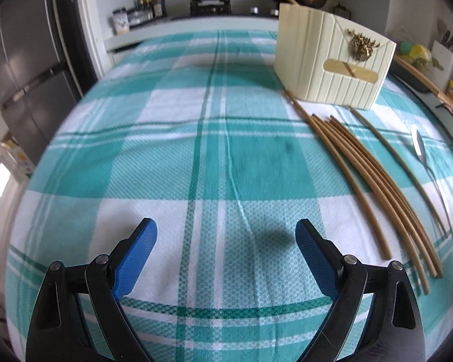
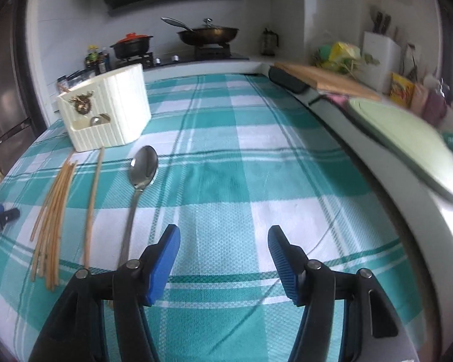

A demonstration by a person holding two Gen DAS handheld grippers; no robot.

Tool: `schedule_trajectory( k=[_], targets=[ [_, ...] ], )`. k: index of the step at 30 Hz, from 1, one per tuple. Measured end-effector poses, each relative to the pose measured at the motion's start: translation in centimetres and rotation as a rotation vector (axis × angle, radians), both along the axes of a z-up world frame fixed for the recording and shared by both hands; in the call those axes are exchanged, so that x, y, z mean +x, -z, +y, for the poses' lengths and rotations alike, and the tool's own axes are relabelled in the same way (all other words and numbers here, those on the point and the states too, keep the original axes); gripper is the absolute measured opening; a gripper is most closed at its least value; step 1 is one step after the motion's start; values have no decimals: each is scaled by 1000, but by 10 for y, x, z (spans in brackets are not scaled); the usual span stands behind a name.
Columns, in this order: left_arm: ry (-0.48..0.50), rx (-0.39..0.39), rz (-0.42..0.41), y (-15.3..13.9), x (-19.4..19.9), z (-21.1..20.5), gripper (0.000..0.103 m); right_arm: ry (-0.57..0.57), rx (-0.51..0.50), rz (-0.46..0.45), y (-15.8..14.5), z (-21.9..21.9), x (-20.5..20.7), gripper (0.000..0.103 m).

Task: Organize utensils
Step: 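Withdraw both open tools back over the table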

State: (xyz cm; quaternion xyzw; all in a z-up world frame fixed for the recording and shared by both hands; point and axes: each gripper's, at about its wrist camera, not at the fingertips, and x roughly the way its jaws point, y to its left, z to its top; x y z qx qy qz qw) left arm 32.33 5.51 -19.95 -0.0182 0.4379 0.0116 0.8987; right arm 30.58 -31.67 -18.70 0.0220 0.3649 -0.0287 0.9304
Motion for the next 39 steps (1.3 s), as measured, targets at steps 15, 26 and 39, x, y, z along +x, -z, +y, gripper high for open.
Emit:
schedule_trajectory(
  k=[15, 26, 39],
  targets=[
    [7, -1, 30, 5, 7, -2, 102, 29, -67, 117, 25, 14, 17, 62],
    [8, -5, 31, 6, 8, -2, 102, 37, -78, 115, 25, 17, 17, 62],
    [9, -5, 33, 6, 8, -4, 103, 35, -47, 118, 26, 13, 17, 62]
  ],
)
